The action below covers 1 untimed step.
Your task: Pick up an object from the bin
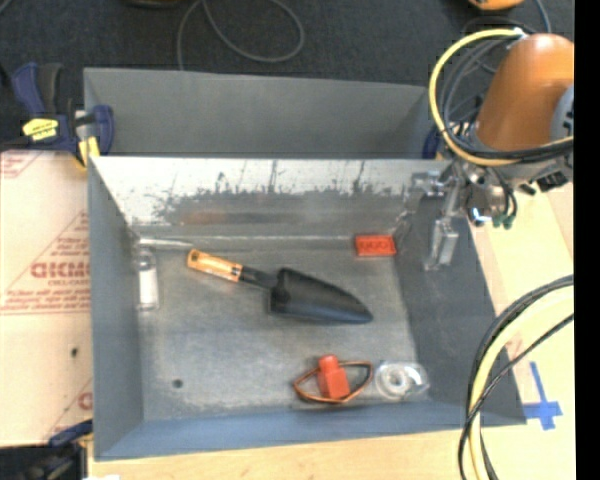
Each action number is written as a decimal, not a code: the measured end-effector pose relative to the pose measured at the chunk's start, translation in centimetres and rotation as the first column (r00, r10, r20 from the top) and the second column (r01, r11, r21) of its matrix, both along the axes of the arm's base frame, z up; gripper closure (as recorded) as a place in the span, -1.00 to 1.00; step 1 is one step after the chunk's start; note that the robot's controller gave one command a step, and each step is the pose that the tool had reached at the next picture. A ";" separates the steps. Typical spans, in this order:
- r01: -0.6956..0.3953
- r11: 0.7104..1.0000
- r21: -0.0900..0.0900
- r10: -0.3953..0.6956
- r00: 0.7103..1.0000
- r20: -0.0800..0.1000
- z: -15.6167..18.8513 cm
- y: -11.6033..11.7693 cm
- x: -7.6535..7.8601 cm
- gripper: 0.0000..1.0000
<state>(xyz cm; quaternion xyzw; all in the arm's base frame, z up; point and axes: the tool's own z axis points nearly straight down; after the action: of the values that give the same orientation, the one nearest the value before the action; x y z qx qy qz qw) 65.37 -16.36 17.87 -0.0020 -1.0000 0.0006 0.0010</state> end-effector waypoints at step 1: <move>-0.003 1.000 -0.001 0.003 1.000 0.007 0.5 0.1 0.1 -1.00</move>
Offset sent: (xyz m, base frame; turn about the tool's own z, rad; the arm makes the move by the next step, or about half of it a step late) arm -0.0136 0.0982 -0.0348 -0.0182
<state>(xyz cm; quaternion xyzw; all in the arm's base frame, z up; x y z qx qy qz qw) 65.47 -16.30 18.41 -0.0007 -1.0000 0.0013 -0.0022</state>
